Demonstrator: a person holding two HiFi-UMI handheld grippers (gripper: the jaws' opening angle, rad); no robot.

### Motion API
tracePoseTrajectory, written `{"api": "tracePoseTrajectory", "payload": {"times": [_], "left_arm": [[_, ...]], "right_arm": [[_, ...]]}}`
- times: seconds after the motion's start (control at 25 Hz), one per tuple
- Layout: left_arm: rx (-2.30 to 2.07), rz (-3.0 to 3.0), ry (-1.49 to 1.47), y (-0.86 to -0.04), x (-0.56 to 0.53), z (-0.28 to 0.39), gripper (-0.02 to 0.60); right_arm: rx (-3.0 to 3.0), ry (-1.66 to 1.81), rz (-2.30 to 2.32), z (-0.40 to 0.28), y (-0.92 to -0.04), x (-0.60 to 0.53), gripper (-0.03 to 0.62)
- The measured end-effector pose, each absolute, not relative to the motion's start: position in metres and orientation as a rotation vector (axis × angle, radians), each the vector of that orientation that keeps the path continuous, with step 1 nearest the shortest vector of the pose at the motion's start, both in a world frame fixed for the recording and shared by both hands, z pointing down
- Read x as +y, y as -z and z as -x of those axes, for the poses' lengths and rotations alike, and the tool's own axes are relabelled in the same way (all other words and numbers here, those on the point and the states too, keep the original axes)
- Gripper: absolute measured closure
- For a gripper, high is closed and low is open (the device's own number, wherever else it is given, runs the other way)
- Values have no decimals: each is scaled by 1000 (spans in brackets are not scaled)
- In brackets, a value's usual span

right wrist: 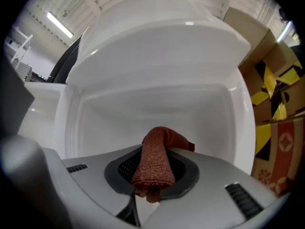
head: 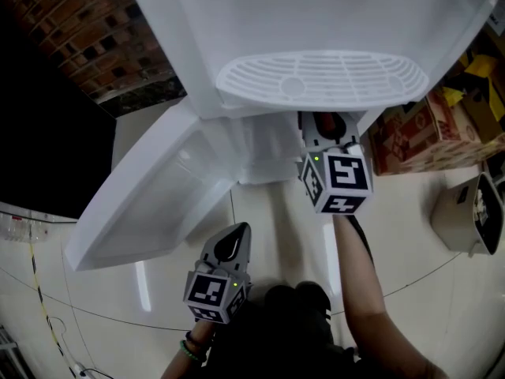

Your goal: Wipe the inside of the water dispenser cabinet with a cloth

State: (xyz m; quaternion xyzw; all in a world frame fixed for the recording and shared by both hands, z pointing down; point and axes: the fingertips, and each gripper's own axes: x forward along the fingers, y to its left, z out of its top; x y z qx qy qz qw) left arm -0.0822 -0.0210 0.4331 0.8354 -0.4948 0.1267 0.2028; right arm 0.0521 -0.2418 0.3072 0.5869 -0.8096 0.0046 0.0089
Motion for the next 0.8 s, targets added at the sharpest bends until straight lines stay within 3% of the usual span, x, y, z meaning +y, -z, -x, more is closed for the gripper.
{"api": "tracePoseTrajectory", "payload": {"times": [0.16, 0.6, 0.8], "left_arm": [[-1359, -2342, -370, -433, -17, 75, 602], [-1413, -2284, -363, -439, -8, 92, 601], [-1407, -2281, -366, -440, -7, 91, 603]], "right_arm": [[-2462, 0, -1937, -77, -291, -258, 520], [-2155, -417, -1838, -101, -448, -252, 520], [-2112, -455, -1784, -102, -472, -242, 520]]}}
